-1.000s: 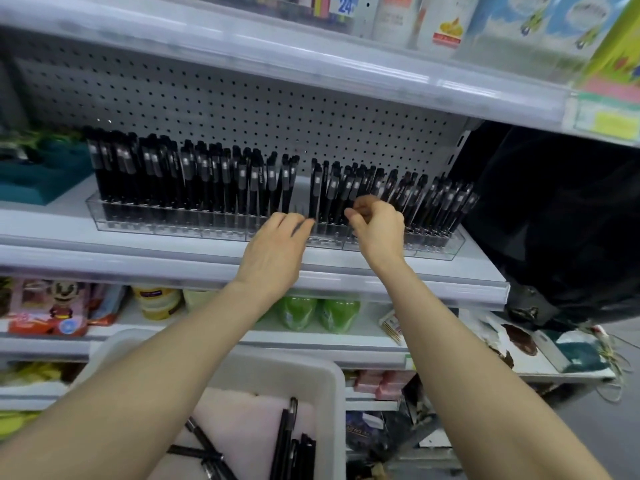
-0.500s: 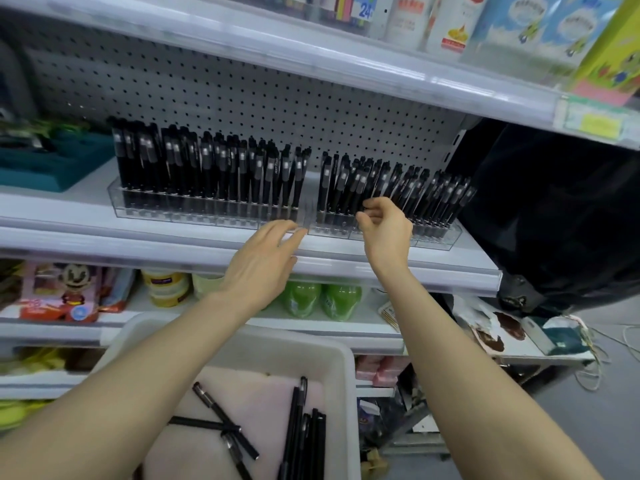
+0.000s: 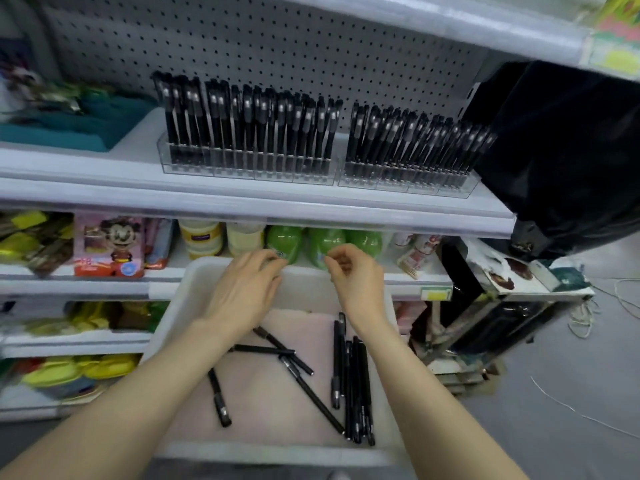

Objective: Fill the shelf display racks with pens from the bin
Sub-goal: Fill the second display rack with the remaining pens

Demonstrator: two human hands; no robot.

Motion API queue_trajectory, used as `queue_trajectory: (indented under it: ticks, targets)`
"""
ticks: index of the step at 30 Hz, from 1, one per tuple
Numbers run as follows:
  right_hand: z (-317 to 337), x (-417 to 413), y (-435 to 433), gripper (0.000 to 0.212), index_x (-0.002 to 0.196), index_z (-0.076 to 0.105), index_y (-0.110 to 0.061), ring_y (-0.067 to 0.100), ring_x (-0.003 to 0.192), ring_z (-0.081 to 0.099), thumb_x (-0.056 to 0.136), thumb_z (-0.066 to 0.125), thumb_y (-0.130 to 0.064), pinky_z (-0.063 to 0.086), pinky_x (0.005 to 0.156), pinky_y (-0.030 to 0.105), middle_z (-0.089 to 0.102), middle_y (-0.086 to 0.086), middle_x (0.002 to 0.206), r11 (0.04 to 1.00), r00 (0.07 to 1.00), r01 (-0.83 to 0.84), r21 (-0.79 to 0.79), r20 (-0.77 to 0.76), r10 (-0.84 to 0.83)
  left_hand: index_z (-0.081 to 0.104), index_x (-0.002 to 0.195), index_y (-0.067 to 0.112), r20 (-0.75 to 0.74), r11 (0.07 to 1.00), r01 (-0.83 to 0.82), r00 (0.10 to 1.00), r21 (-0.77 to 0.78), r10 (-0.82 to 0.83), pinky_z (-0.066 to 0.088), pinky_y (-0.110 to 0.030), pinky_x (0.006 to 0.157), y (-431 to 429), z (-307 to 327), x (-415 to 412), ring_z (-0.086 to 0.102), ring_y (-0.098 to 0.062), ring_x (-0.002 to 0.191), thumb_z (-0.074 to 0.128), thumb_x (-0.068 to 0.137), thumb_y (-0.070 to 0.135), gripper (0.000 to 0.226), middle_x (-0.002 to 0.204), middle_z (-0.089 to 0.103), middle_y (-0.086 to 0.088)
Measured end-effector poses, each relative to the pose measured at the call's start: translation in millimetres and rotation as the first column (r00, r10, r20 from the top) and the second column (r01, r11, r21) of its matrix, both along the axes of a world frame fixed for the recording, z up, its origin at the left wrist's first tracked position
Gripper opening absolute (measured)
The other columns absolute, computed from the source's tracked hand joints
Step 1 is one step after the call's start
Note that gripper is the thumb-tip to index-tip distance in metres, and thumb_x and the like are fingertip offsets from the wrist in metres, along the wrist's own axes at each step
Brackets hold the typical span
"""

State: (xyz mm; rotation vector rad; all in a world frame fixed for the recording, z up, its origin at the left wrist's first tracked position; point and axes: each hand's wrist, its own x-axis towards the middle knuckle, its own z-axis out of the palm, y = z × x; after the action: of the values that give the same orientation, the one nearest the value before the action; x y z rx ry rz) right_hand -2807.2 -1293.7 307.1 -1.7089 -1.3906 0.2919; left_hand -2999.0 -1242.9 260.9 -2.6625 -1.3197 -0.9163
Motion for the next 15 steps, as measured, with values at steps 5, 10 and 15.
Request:
queue_trajectory:
  ticks: [5, 10, 15]
  targets:
    - [-35.9, -25.6, -22.6, 0.002, 0.081, 0.071, -0.019, 0.006, 0.065, 0.059, 0.082, 0.073, -0.020, 0.050, 0.068, 0.023, 0.066, -0.009, 0.070, 0.940, 0.984, -0.167, -0.298, 0.015, 0.180, 0.059, 0.132, 0.015, 0.033, 1.000, 0.012, 0.999, -0.015, -0.011, 0.038, -0.040, 0.099, -2.4, -14.0, -6.3, 0.051, -0.031, 0.105, 0.041, 0.092, 0.023, 0.045, 0.116, 0.058, -0.009]
    - [-49.2, -41.6, -32.6, 0.006, 0.086, 0.075, -0.018, 0.011, 0.076, 0.062, 0.080, 0.072, -0.019, 0.046, 0.073, 0.023, 0.071, -0.002, 0.084, 0.847, 0.902, -0.331, -0.415, 0.126, 0.414, 0.060, 0.131, 0.013, 0.104, 1.000, 0.020, 0.994, -0.005, -0.019, 0.037, -0.045, 0.103, -2.0, -19.1, -3.5, 0.047, -0.029, 0.106, 0.050, 0.088, 0.011, 0.044, 0.114, 0.059, -0.011]
    - [-57.1, -57.3, -29.7, 0.016, 0.094, 0.076, -0.015, 0.024, 0.086, 0.061, 0.080, 0.073, -0.023, 0.043, 0.077, 0.028, 0.067, 0.008, 0.094, 0.767, 0.779, -0.435, -0.471, 0.231, 0.583, 0.061, 0.129, 0.012, 0.125, 1.000, 0.016, 0.992, 0.004, -0.017, 0.036, -0.048, 0.104, -3.1, -18.9, -1.9, 0.044, -0.027, 0.106, 0.059, 0.082, 0.000, 0.049, 0.113, 0.059, -0.013]
